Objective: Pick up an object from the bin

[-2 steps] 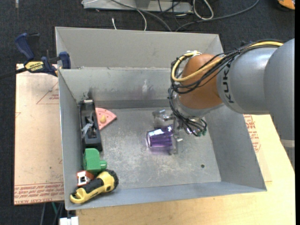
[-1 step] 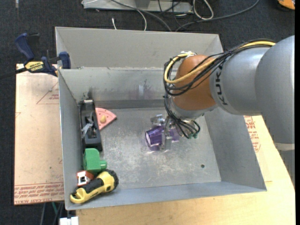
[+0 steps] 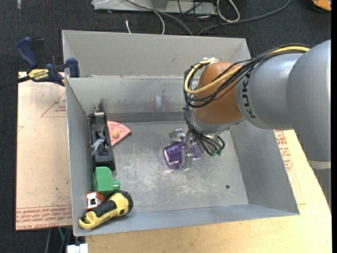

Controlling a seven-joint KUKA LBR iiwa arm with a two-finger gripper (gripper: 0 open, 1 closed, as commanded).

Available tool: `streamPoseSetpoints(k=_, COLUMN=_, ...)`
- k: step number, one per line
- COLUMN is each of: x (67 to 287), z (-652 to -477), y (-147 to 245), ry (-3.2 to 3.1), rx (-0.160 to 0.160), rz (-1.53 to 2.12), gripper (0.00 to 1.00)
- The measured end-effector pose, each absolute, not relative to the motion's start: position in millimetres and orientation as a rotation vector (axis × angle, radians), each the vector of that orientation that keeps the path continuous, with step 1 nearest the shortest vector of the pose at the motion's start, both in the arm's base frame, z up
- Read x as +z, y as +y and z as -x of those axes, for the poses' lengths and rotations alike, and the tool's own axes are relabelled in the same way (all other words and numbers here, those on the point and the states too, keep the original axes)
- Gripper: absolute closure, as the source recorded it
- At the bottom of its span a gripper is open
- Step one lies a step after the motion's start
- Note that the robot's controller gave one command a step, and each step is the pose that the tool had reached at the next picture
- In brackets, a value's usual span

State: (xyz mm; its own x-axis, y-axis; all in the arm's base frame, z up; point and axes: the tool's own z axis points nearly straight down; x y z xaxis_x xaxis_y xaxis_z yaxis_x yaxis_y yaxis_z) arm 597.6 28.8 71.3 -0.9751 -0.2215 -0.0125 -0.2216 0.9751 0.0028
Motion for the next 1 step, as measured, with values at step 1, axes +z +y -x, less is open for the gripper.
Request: streamPoseSetpoints(k=1, x=90.7, z=-596.2, y=29.2, ry=3.113, rx=0.008, rz=0.351, gripper=1.00)
